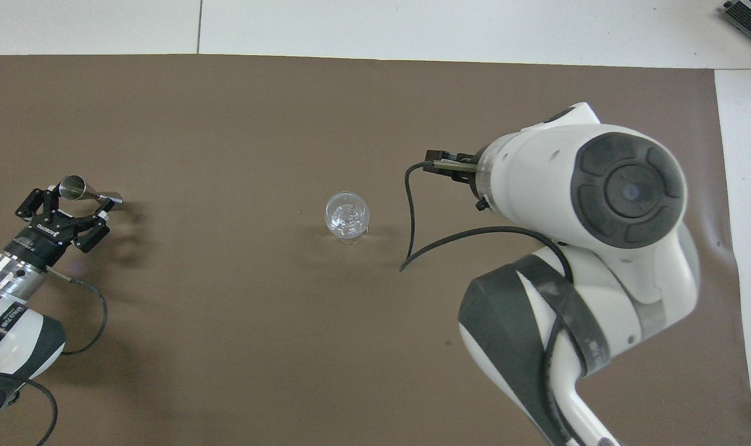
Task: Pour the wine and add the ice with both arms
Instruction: 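Carry the green cup back to its starting spot with the right gripper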
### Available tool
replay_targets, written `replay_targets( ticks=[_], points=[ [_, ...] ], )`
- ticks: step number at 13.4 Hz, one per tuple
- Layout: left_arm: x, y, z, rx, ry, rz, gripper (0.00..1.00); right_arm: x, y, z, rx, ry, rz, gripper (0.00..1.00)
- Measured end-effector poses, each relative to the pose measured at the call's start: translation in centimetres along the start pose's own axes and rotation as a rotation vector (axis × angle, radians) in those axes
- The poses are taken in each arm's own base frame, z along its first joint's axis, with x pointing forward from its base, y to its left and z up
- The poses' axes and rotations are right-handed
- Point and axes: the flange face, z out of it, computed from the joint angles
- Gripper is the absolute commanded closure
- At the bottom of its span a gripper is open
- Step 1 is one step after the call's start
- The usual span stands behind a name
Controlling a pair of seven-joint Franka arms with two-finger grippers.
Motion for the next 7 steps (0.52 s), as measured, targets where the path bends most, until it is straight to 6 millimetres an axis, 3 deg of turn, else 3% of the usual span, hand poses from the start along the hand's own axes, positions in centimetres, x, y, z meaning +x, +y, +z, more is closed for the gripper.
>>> replay_targets(
  ticks=[5, 7],
  points=[
    [-2.3, 0.4, -0.6, -0.022, -0.015, 0.031, 0.00, 2.6, 8.4, -2.6, -0.099, -0.048, -0.030, 0.00],
    [-3.5, 0.5, -1.0, -0.038, -0.014, 0.048, 0.00, 3.5, 10.8, -3.7, -0.111, -0.076, -0.039, 0.00]
  ],
)
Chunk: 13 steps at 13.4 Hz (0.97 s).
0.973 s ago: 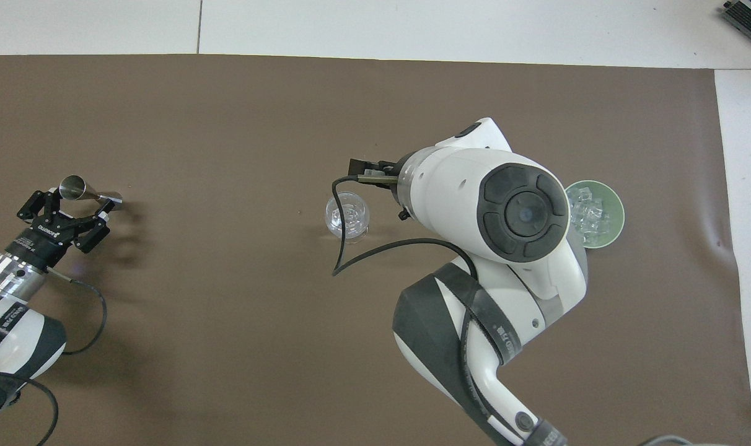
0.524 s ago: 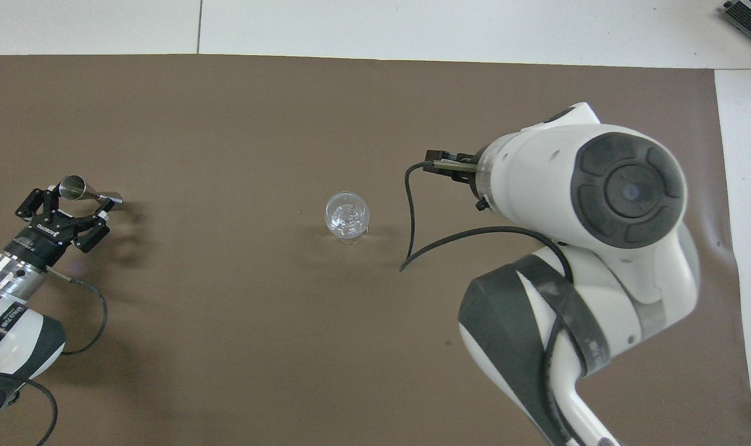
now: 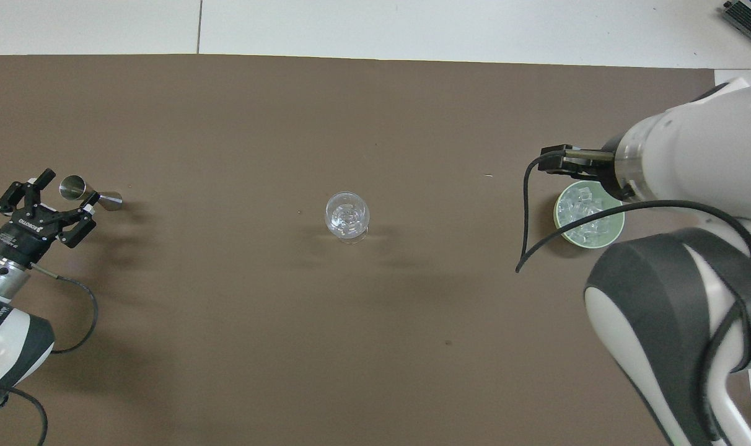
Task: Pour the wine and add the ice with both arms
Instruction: 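Carry the green cup back to its starting spot with the right gripper, then set down the cup with the right gripper while the left gripper releases the jigger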
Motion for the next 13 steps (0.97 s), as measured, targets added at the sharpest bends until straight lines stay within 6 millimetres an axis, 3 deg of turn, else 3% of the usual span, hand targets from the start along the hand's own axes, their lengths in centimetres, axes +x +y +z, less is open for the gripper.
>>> replay_targets(
  ticks=[6, 11, 13],
  points=[
    [-3.8, -0.9, 0.1, -0.019, 0.010, 0.057, 0.00, 1.4, 7.6, -2.3, 0.003, -0.097, -0.050, 0.00],
    [-9.8, -2.8, 1.0, 0.017, 0.069, 0.230, 0.00, 1.2, 13.2, -4.7, 0.028, -0.141, -0.036, 0.00],
    [-12.2, -3.0, 1.4, 0.046, 0.083, 0.325, 0.00, 1.4, 14.7, -4.7, 0.030, -0.143, -0.043, 0.00]
  ],
)
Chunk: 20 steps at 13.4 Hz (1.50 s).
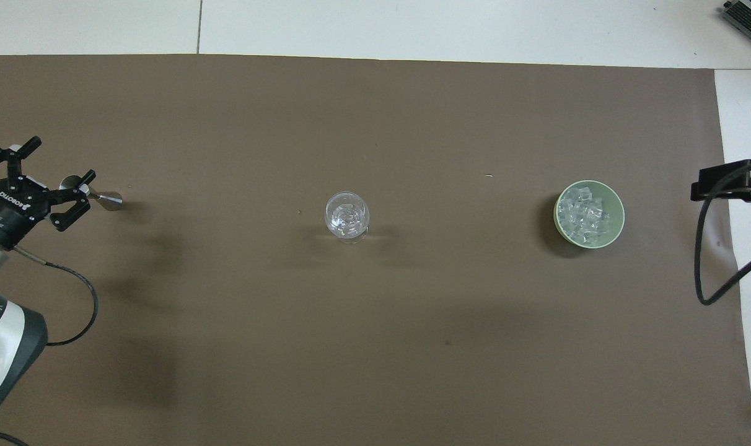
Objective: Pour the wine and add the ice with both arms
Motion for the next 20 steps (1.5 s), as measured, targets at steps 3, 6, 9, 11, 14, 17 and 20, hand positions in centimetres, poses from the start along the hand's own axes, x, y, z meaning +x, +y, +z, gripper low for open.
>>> replay_targets(
  ticks=[3, 6, 9, 11, 14, 17, 20],
  points=[
    [-2.3, 1.4, 0.1, 0.066, 0.033, 0.169, 0.00, 0.0, 0.3, 0.3, 0.001, -0.007, -0.026, 0.00],
    [-4.8, 2.4, 0.5, 0.153, 0.075, 0.364, 0.00, 0.1, 1.2, 0.6, 0.000, -0.014, -0.055, 0.00],
    [-7.2, 2.8, 1.1, 0.245, 0.123, 0.561, 0.00, 0.0, 1.7, 0.8, -0.001, -0.022, -0.052, 0.00],
    [-9.0, 3.0, 1.5, 0.325, 0.145, 0.700, 0.00, -0.2, 1.7, 0.9, -0.001, -0.038, -0.053, 0.00],
    [-11.7, 3.6, 1.7, 0.471, 0.200, 0.927, 0.00, -1.0, 1.1, 1.1, -0.001, -0.078, -0.059, 0.00],
    [-14.1, 3.7, 1.6, 0.635, 0.261, 1.131, 0.00, -1.4, 0.9, 1.5, 0.000, -0.088, -0.062, 0.00],
    [-17.2, 2.6, 2.0, 0.855, 0.353, 1.349, 0.00, -1.4, 0.8, 1.7, 0.001, -0.087, -0.064, 0.00]
  ],
)
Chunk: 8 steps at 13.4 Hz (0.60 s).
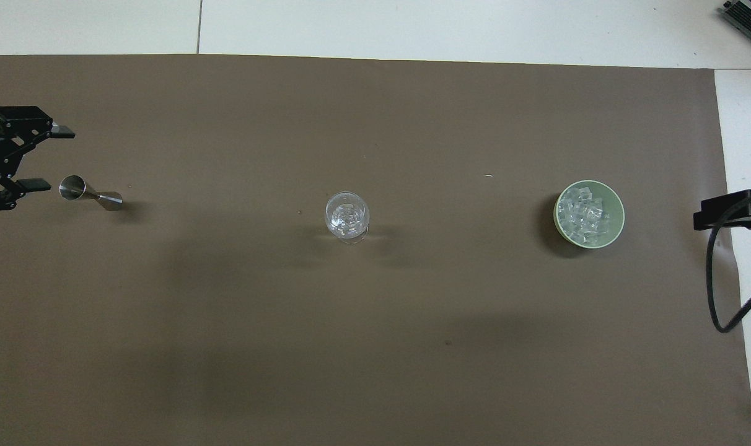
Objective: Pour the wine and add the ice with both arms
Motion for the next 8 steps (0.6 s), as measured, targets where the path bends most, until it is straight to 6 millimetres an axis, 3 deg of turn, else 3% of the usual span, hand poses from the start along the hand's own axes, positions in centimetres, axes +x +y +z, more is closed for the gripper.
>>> replay_targets(
  ticks=[5, 8],
  points=[
    [-3.6, 3.7, -1.2, 0.209, -0.019, 0.279, 0.00, -0.1, -0.8, 0.0, 0.001, 0.000, -0.015, 0.00],
    [-3.3, 4.7, -3.1, 0.254, -0.060, 0.422, 0.00, -0.1, -0.8, 0.0, 0.001, 0.000, -0.015, 0.00]
  ],
)
